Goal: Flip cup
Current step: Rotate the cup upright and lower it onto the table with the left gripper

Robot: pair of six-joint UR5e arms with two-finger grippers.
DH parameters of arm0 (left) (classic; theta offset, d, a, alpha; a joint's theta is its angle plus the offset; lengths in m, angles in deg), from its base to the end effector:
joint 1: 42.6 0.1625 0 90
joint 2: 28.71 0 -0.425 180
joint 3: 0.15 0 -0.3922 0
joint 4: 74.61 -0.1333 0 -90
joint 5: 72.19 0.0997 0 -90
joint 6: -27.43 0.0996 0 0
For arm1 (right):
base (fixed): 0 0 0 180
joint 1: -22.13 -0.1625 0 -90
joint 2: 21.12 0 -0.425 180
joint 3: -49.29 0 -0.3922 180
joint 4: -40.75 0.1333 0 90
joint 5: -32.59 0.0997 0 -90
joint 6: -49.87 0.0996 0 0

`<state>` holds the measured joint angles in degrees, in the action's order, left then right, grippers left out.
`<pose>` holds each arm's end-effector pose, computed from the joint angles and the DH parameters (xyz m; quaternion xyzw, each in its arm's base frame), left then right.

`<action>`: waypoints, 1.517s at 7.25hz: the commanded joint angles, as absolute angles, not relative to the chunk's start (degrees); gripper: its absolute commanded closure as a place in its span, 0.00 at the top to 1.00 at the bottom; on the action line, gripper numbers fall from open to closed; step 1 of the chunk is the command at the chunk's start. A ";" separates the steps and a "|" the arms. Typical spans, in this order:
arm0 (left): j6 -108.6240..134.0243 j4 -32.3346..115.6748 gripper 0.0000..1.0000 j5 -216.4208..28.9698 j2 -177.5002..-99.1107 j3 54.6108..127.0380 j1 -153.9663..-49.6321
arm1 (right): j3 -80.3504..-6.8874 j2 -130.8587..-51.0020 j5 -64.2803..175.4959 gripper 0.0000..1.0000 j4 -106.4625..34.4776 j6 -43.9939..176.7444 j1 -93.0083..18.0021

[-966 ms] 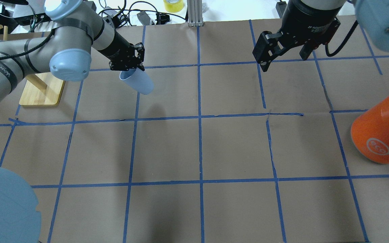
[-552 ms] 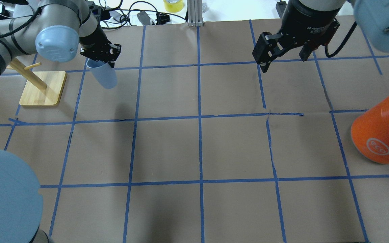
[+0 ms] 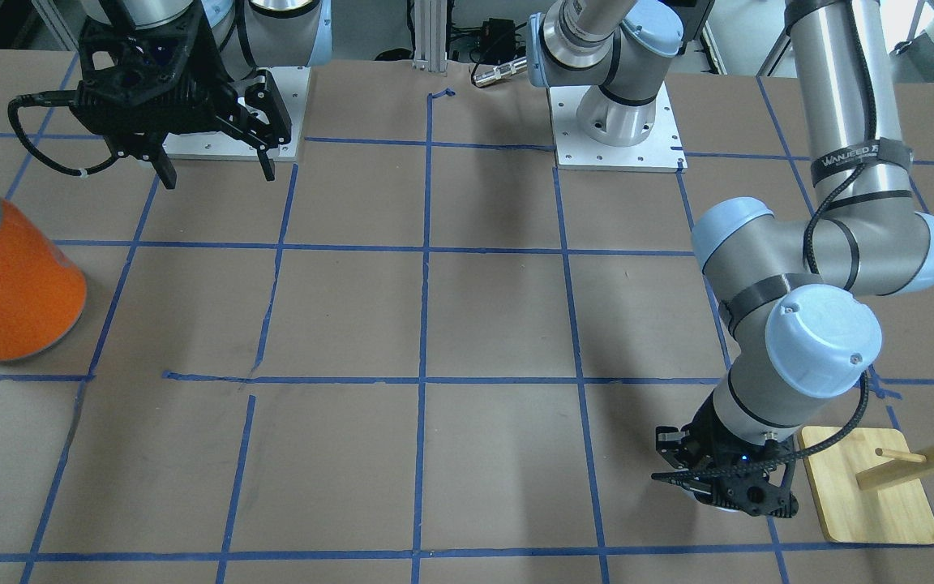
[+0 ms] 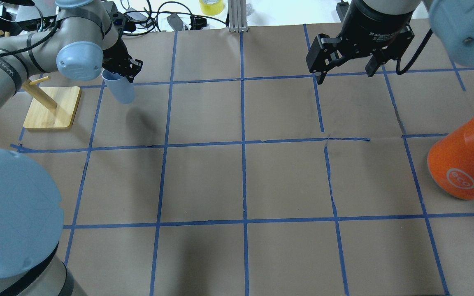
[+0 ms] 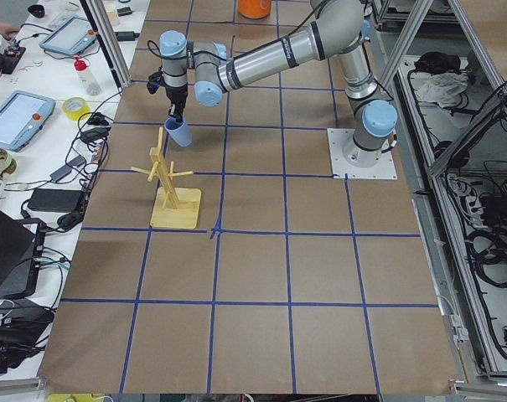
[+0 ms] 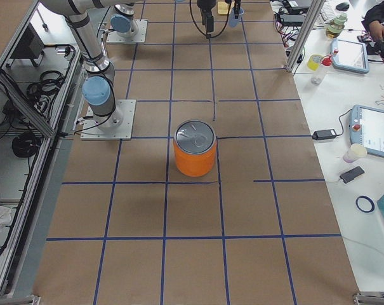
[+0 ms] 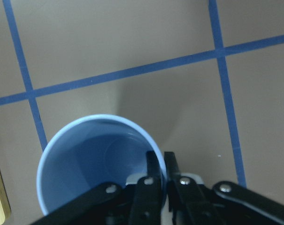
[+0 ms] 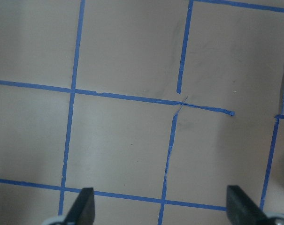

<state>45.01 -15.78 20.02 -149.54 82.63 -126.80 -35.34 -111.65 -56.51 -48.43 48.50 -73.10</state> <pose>-0.0592 -0.6987 0.2848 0.1011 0.9925 -0.0606 0.0322 0.1794 -0.4800 0.5374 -0.0579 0.9973 -0.0440 0.0093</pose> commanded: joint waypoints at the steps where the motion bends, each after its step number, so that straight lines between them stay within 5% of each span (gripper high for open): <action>1: 45.27 -16.86 0.00 19.83 -150.61 82.91 -126.98 | -35.35 -111.65 -56.45 1.00 -48.98 49.35 -72.97; 3: 45.01 -19.49 0.00 19.92 -150.88 84.65 -127.07 | -35.26 -111.65 -56.36 1.00 -48.81 49.26 -72.97; 4: 45.10 -23.50 0.61 19.83 -150.88 86.67 -127.07 | -35.35 -111.56 -56.36 1.00 -48.72 48.82 -72.97; 5: 44.66 -25.11 1.00 19.66 -150.79 87.73 -127.07 | -35.35 -111.56 -56.27 1.00 -48.72 48.73 -72.97; 8: 44.40 -21.81 1.00 20.00 -147.47 87.14 -127.68 | -35.26 -110.60 -56.27 1.00 -48.81 48.73 -72.97; 11: 37.50 -2.16 1.00 20.00 -135.46 86.87 -128.90 | -35.26 -110.60 -52.84 1.00 -48.72 49.26 -72.97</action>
<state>41.72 -9.75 19.98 -140.91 86.91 -128.21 -35.28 -110.62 -53.45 -48.71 49.14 -72.97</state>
